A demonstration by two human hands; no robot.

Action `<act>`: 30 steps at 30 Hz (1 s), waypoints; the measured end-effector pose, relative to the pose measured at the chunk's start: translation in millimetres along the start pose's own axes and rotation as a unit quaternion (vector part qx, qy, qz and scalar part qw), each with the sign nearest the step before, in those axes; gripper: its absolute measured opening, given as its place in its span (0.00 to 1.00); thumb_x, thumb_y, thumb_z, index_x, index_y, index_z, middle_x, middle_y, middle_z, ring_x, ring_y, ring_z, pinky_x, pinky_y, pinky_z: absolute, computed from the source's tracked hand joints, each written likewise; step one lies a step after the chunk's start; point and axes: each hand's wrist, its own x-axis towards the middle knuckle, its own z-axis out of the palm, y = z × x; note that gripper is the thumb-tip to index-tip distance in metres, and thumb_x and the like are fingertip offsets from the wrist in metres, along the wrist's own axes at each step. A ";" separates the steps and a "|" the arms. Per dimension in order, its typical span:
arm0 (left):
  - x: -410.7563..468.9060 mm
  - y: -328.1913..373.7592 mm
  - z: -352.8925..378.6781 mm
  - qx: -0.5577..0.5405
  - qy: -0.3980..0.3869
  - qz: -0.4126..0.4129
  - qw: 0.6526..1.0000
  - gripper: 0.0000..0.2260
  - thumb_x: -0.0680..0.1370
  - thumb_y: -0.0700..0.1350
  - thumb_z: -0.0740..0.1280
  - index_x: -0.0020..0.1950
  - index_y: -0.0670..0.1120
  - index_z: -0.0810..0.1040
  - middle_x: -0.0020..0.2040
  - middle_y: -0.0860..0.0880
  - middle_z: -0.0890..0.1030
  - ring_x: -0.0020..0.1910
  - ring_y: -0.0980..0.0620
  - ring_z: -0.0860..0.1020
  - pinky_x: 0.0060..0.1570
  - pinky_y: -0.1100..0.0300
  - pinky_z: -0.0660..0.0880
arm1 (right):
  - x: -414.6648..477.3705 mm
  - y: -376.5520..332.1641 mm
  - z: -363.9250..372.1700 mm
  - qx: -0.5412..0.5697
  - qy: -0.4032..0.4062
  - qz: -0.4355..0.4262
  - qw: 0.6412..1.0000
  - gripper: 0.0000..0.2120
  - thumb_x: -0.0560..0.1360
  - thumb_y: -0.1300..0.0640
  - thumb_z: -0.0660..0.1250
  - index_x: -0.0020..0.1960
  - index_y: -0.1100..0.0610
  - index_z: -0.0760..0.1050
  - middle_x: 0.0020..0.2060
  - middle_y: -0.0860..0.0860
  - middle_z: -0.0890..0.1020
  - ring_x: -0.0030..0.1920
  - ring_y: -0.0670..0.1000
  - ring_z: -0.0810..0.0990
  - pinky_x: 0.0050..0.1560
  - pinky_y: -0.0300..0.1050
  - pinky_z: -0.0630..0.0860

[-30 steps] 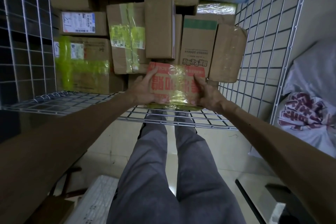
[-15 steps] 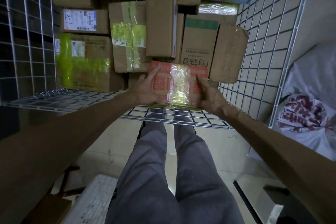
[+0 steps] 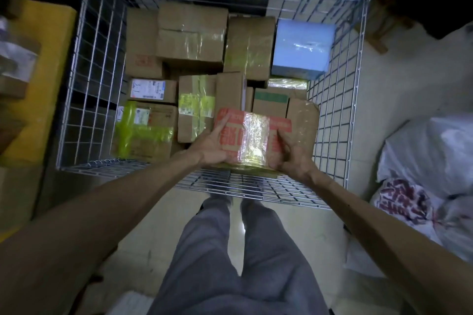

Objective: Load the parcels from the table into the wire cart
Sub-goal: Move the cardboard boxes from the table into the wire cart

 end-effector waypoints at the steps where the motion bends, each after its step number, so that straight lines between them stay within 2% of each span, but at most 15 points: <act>1: -3.6 1.5 -6.0 0.000 0.014 0.007 1.000 0.60 0.55 0.58 0.81 0.64 0.83 0.36 0.74 0.45 0.67 0.71 0.43 0.70 0.70 0.39 0.67 | -4.9 -14.1 -3.4 -0.005 -0.015 -0.004 1.000 0.47 0.71 0.71 0.72 0.80 0.49 0.51 0.73 0.54 0.68 0.71 0.57 0.70 0.68 0.57 0.72; 4: -23.6 16.9 -29.2 -0.019 0.047 0.017 0.999 0.59 0.61 0.55 0.81 0.69 0.79 0.36 0.73 0.47 0.69 0.70 0.44 0.71 0.69 0.43 0.69 | 1.2 -44.8 -9.5 -0.027 -0.017 -0.023 0.999 0.47 0.72 0.69 0.71 0.80 0.46 0.50 0.70 0.52 0.70 0.68 0.53 0.72 0.63 0.46 0.76; 6: -30.9 18.0 -49.3 -0.026 0.065 0.026 0.997 0.61 0.62 0.52 0.82 0.74 0.73 0.37 0.72 0.45 0.70 0.69 0.45 0.72 0.68 0.47 0.69 | 3.3 -74.7 -8.5 -0.039 -0.023 -0.043 0.998 0.47 0.72 0.67 0.71 0.80 0.44 0.49 0.69 0.50 0.71 0.67 0.52 0.73 0.63 0.45 0.76; 9: -34.4 6.1 -87.3 -0.019 0.086 0.056 0.995 0.69 0.45 0.66 0.82 0.71 0.77 0.35 0.74 0.41 0.67 0.72 0.42 0.67 0.70 0.39 0.66 | 9.5 -121.3 -0.4 -0.094 -0.016 -0.071 0.993 0.46 0.73 0.65 0.73 0.80 0.50 0.50 0.69 0.51 0.72 0.66 0.51 0.73 0.63 0.35 0.69; 10: -33.0 0.0 -101.7 -0.011 0.091 0.059 0.994 0.70 0.43 0.66 0.82 0.71 0.76 0.35 0.75 0.41 0.66 0.73 0.41 0.67 0.70 0.37 0.66 | 18.2 -131.9 4.5 -0.109 -0.020 -0.075 0.991 0.46 0.72 0.64 0.74 0.80 0.51 0.50 0.70 0.52 0.71 0.67 0.52 0.73 0.62 0.33 0.69; 13: -36.4 -8.8 -142.3 0.024 0.146 0.049 0.988 0.69 0.50 0.56 0.84 0.72 0.75 0.34 0.74 0.40 0.65 0.71 0.39 0.68 0.68 0.37 0.68 | 37.8 -164.7 28.1 -0.106 -0.040 -0.074 0.991 0.52 0.69 0.63 0.76 0.80 0.47 0.46 0.71 0.49 0.67 0.68 0.51 0.71 0.62 0.35 0.69; 15: -30.3 -21.0 -167.2 0.025 0.167 0.060 0.984 0.67 0.51 0.57 0.82 0.72 0.74 0.34 0.74 0.40 0.64 0.71 0.38 0.67 0.67 0.37 0.69 | 43.0 -192.6 42.8 -0.092 -0.041 -0.070 0.992 0.51 0.70 0.66 0.75 0.80 0.46 0.47 0.71 0.52 0.68 0.68 0.54 0.72 0.61 0.37 0.70; 18: -12.8 -46.8 -202.9 0.026 0.164 0.081 0.983 0.66 0.51 0.60 0.80 0.72 0.74 0.33 0.74 0.42 0.65 0.71 0.39 0.67 0.66 0.38 0.70 | 47.7 -228.9 70.1 -0.076 0.046 -0.068 0.994 0.31 0.74 0.71 0.68 0.72 0.54 0.62 0.59 0.55 0.77 0.57 0.56 0.76 0.64 0.44 0.71; 20: -6.4 -60.6 -225.2 0.023 0.153 0.095 0.983 0.65 0.53 0.60 0.80 0.72 0.74 0.33 0.74 0.41 0.64 0.71 0.40 0.68 0.66 0.39 0.71 | 69.7 -237.4 88.5 -0.053 0.030 -0.043 0.997 0.33 0.74 0.70 0.68 0.75 0.55 0.63 0.65 0.59 0.75 0.64 0.61 0.74 0.67 0.54 0.71; 22: -3.9 -72.5 -245.4 0.009 0.147 0.093 0.985 0.64 0.58 0.56 0.82 0.73 0.72 0.33 0.75 0.42 0.62 0.72 0.41 0.66 0.69 0.43 0.67 | 91.7 -251.8 105.9 -0.020 -0.005 -0.010 1.000 0.37 0.72 0.66 0.72 0.76 0.52 0.62 0.69 0.56 0.72 0.68 0.58 0.73 0.68 0.52 0.72; 23: -1.8 -79.1 -254.1 0.005 0.148 0.089 0.985 0.64 0.60 0.53 0.82 0.74 0.70 0.33 0.76 0.42 0.61 0.72 0.41 0.64 0.69 0.47 0.65 | 101.8 -263.4 113.0 0.023 -0.011 0.011 1.000 0.36 0.70 0.62 0.74 0.75 0.51 0.65 0.67 0.54 0.74 0.65 0.58 0.75 0.65 0.53 0.74; 25: 5.0 -91.5 -269.4 0.001 0.165 0.078 0.983 0.63 0.63 0.51 0.82 0.76 0.65 0.33 0.75 0.41 0.60 0.71 0.42 0.63 0.68 0.49 0.62 | 113.3 -288.5 125.7 0.054 -0.004 0.024 0.998 0.25 0.69 0.52 0.73 0.65 0.52 0.74 0.54 0.52 0.79 0.51 0.53 0.80 0.51 0.53 0.78; 26: 9.3 -97.4 -275.3 0.002 0.175 0.071 0.982 0.63 0.63 0.51 0.82 0.77 0.65 0.33 0.75 0.40 0.60 0.70 0.41 0.63 0.68 0.48 0.62 | 125.4 -295.2 131.9 0.077 0.002 0.031 0.997 0.19 0.71 0.50 0.72 0.60 0.51 0.75 0.48 0.49 0.80 0.44 0.49 0.80 0.45 0.51 0.77; 28: 18.9 -109.1 -283.5 -0.001 0.190 0.052 0.980 0.63 0.63 0.52 0.82 0.76 0.66 0.31 0.74 0.40 0.60 0.70 0.40 0.62 0.69 0.46 0.62 | 148.2 -309.7 143.3 0.186 0.010 0.066 0.980 0.10 0.77 0.53 0.69 0.57 0.49 0.74 0.44 0.44 0.79 0.37 0.40 0.79 0.40 0.44 0.77; 30: 29.6 -119.1 -287.4 -0.012 0.202 0.026 0.979 0.65 0.62 0.53 0.82 0.73 0.68 0.29 0.75 0.41 0.59 0.71 0.40 0.61 0.69 0.40 0.62 | 164.0 -326.9 150.9 0.247 -0.002 0.082 0.966 0.07 0.81 0.52 0.64 0.52 0.55 0.75 0.43 0.49 0.80 0.31 0.44 0.82 0.29 0.40 0.77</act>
